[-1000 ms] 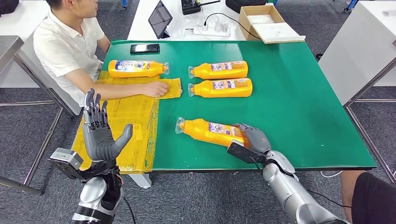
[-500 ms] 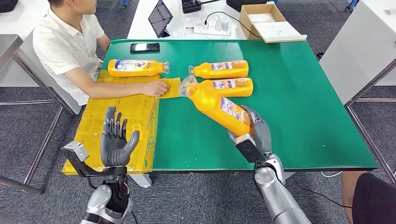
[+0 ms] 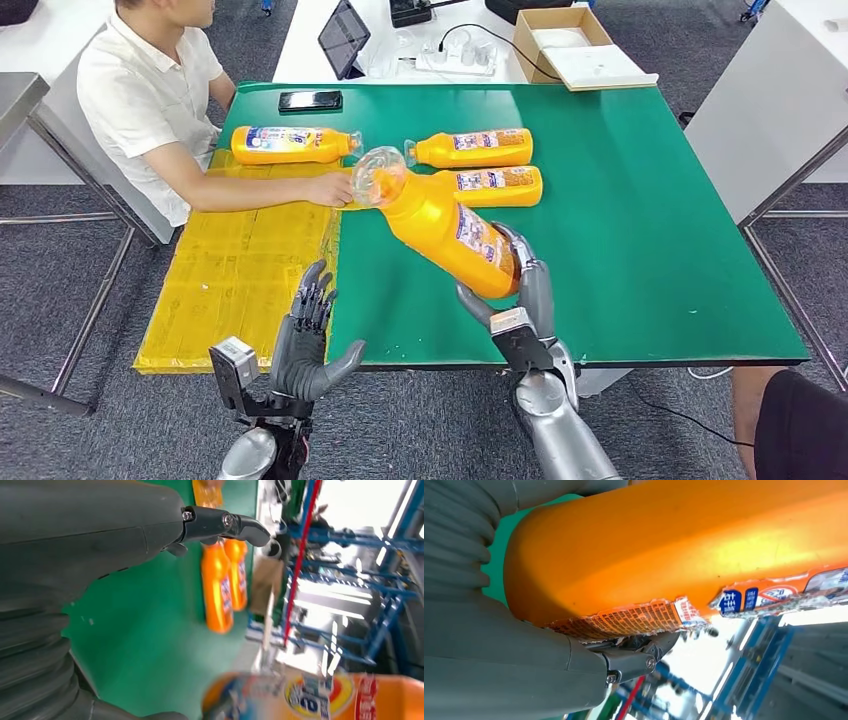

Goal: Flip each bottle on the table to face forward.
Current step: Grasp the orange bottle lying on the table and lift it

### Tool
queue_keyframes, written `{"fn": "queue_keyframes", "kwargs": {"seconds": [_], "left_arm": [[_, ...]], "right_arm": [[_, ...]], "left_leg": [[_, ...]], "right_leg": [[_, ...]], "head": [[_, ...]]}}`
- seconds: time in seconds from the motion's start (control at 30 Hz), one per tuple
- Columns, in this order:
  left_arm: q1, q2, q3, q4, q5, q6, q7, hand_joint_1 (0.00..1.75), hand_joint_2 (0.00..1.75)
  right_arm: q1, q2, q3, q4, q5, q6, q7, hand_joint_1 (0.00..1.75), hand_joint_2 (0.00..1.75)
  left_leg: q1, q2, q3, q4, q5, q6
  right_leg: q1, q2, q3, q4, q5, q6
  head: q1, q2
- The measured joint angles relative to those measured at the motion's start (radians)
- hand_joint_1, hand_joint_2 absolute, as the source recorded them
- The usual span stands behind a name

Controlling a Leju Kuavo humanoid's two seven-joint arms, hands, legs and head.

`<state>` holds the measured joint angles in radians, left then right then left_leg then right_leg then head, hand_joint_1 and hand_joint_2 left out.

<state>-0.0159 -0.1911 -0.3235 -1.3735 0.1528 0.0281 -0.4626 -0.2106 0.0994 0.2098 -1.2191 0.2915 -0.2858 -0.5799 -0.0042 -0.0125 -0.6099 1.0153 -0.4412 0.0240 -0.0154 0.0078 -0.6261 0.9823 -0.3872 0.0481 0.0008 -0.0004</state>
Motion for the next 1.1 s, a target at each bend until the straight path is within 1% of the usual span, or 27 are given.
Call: {"fn": "queue_keyframes", "kwargs": {"seconds": [0.07, 0.2, 0.33, 0.5, 0.67, 0.7, 0.8, 0.83, 1.0, 1.03, 1.07, 1.1], "left_arm": [[0.0, -0.002, -0.006, -0.004, 0.01, -0.016, -0.01, 0.0, 1.75], [-0.002, -0.012, -0.01, -0.022, 0.01, -0.008, -0.028, 0.0, 1.75], [-0.008, -0.021, -0.012, -0.031, 0.021, -0.009, -0.027, 0.0, 1.75], [-0.01, -0.031, -0.011, -0.039, 0.081, -0.011, -0.023, 0.0, 1.75], [-0.008, -0.043, -0.01, -0.055, 0.162, 0.03, 0.006, 0.0, 1.75], [-0.007, -0.043, -0.009, -0.056, 0.17, 0.031, 0.008, 0.32, 1.75], [-0.006, -0.042, -0.01, -0.056, 0.184, 0.012, 0.015, 1.63, 1.75], [-0.006, -0.041, -0.011, -0.056, 0.19, -0.006, 0.02, 1.75, 1.75], [-0.014, -0.023, -0.011, -0.04, 0.257, -0.125, 0.061, 1.75, 1.75], [-0.016, -0.02, -0.011, -0.036, 0.264, -0.136, 0.064, 1.75, 1.75], [-0.017, -0.018, -0.011, -0.033, 0.268, -0.142, 0.065, 1.75, 1.75], [-0.019, -0.016, -0.011, -0.029, 0.269, -0.145, 0.066, 1.75, 1.75]], "right_arm": [[-0.001, 0.015, 0.034, 0.013, 0.004, 0.023, 0.0, 1.75, 1.75], [0.0, 0.047, 0.131, 0.069, 0.032, 0.068, -0.001, 1.75, 1.75], [0.0, 0.073, 0.226, 0.137, 0.053, 0.076, 0.001, 1.75, 1.75], [-0.006, 0.091, 0.284, 0.202, 0.054, 0.085, 0.001, 1.75, 1.75], [-0.007, 0.11, 0.317, 0.254, 0.037, 0.075, 0.001, 1.75, 1.75], [-0.008, 0.112, 0.32, 0.262, 0.033, 0.074, 0.001, 1.75, 1.75], [-0.015, 0.115, 0.326, 0.283, 0.021, 0.074, 0.0, 1.75, 1.75], [-0.018, 0.115, 0.327, 0.289, 0.017, 0.075, -0.002, 1.75, 1.75], [-0.026, 0.116, 0.327, 0.309, 0.001, 0.081, -0.015, 1.75, 1.75], [-0.027, 0.116, 0.327, 0.311, 0.0, 0.081, -0.016, 1.68, 1.75], [-0.027, 0.116, 0.327, 0.314, -0.001, 0.082, -0.017, 1.43, 1.75], [-0.027, 0.116, 0.327, 0.316, -0.002, 0.082, -0.018, 1.0, 1.75]], "left_leg": [[0.0, 0.0, 0.0, 0.0, 0.0, 0.0], [0.001, 0.0, 0.0, 0.0, 0.0, 0.0], [0.001, 0.0, 0.0, 0.0, 0.0, 0.0], [0.001, 0.0, 0.0, 0.0, 0.0, 0.0], [0.001, 0.0, 0.0, 0.0, 0.0, 0.0], [0.001, 0.0, 0.0, 0.0, 0.0, 0.0], [0.001, 0.0, 0.0, 0.0, 0.0, 0.0], [0.001, 0.0, 0.0, 0.0, 0.0, 0.0], [0.001, 0.001, 0.0, 0.0, 0.0, 0.0], [0.001, 0.001, 0.0, 0.0, 0.0, 0.0], [0.001, 0.001, 0.0, 0.0, 0.0, 0.0], [0.001, 0.001, 0.0, 0.0, 0.0, 0.0]], "right_leg": [[0.0, 0.0, 0.0, 0.0, 0.0, 0.0], [0.001, 0.0, 0.0, 0.0, 0.0, 0.0], [0.001, 0.0, 0.0, 0.0, 0.0, 0.0], [0.001, 0.0, 0.0, 0.0, 0.0, 0.0], [0.001, 0.0, 0.0, 0.0, 0.0, 0.0], [0.001, 0.0, 0.0, 0.0, 0.0, 0.0], [0.001, 0.0, -0.001, 0.0, 0.0, 0.0], [0.001, 0.0, -0.001, 0.0, 0.0, 0.0], [0.001, 0.0, -0.001, 0.0, 0.0, 0.0], [0.001, 0.0, -0.001, 0.0, 0.0, 0.0], [0.001, 0.0, -0.001, 0.0, 0.0, 0.0], [0.001, 0.0, -0.001, 0.0, 0.0, 0.0]], "head": [[0.0, 0.0], [0.0, 0.0], [0.0, 0.0], [0.0, 0.0], [0.0, 0.0], [0.0, 0.0], [0.0, 0.0], [0.0, 0.0], [0.0, 0.0], [0.0, 0.0], [0.0, 0.0], [0.0, 0.0]]}}
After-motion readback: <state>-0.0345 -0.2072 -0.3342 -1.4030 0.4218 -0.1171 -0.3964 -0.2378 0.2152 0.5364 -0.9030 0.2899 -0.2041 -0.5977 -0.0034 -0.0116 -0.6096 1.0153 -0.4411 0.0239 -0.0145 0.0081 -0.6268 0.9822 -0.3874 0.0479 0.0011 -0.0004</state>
